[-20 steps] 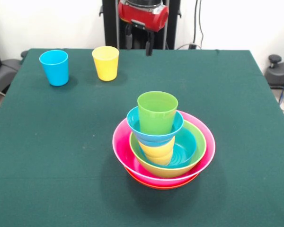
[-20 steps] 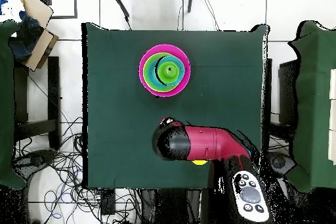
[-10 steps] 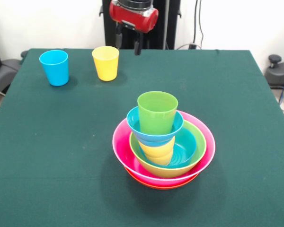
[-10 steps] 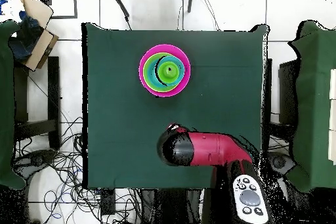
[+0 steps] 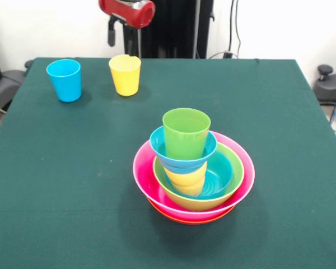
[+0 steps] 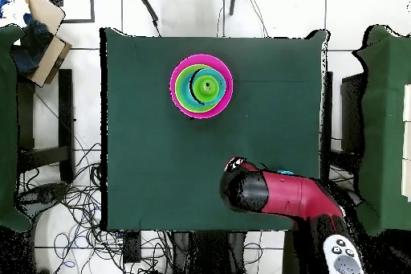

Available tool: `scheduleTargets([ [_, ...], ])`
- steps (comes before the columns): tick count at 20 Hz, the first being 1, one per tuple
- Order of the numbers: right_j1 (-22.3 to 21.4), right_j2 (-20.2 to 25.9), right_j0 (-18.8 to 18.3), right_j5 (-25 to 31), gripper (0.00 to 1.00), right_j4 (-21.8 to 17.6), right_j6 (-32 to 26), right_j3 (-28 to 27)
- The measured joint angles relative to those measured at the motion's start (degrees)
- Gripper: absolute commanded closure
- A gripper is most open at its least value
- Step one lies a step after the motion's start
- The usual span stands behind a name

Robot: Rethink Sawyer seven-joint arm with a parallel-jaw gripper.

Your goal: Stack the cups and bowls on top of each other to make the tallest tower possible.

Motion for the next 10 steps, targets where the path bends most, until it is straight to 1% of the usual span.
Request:
scheduleTargets([
  [1, 0.03, -0.12, -0.02, -0.06, 0.00, -0.20, 0.00, 0.02],
  [3, 1.03, -1.32, 0.63, -1.85, 0.00, -2.19, 0.00, 0.06],
  [7, 2.39, -1.77, 1.26, -4.33, 0.00, -3.45, 0.00, 0.09],
  [9, 3.97, -1.77, 1.58, -7.32, 0.00, -4.14, 0.00, 0.17],
  [10, 4.29, -1.78, 1.66, -7.91, 0.00, -4.17, 0.00, 0.17],
])
